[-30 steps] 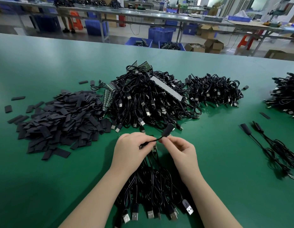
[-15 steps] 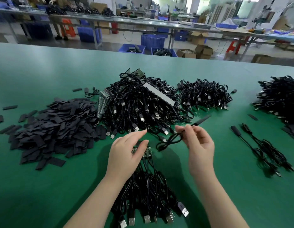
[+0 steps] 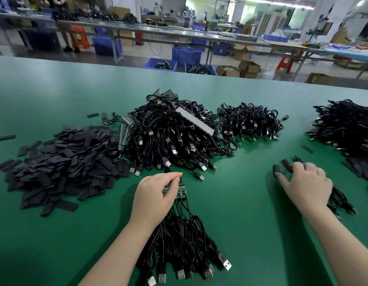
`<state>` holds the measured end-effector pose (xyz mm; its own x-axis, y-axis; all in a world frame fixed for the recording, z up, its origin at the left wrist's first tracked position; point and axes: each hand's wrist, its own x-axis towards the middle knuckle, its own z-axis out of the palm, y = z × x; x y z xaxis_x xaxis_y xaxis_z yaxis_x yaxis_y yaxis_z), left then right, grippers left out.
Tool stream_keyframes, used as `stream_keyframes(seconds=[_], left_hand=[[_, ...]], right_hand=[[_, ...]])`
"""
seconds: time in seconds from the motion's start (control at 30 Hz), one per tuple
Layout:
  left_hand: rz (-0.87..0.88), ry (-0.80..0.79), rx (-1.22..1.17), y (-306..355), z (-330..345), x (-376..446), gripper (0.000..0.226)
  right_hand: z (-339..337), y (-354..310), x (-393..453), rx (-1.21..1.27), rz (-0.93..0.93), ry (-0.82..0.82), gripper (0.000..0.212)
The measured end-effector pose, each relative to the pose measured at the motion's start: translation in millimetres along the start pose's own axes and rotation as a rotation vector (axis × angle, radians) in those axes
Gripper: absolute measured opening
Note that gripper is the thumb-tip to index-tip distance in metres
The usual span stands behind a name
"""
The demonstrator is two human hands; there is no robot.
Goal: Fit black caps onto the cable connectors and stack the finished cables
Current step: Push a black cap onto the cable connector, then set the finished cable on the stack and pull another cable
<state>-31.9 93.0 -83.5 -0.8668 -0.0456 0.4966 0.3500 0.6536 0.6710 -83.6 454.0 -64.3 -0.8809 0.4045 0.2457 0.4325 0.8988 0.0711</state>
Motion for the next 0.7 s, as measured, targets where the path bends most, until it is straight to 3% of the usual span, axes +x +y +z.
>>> stream_keyframes(seconds=[0.1,0.2,0.57,0.7], left_hand=[[-0.015,0.0,-0.011,0,0,0,0.019],[-0.02,0.002,-0.012,-1,0,0,0.019],[-0.045,-0.026,-0.025,1,-1,0,0.019],[-0.056,-0.036,-0.035,3,-2,0,0.019]], right_hand=[[-1,12,15,0.042,0.184,-0.202,0.086],[-4,18,24,0.156,0.272,-0.368,0.097],[-11,15,8,0.072,0.154,-0.438,0.129],[-2,21,10,0.107,0.226,-0.454,0.113]])
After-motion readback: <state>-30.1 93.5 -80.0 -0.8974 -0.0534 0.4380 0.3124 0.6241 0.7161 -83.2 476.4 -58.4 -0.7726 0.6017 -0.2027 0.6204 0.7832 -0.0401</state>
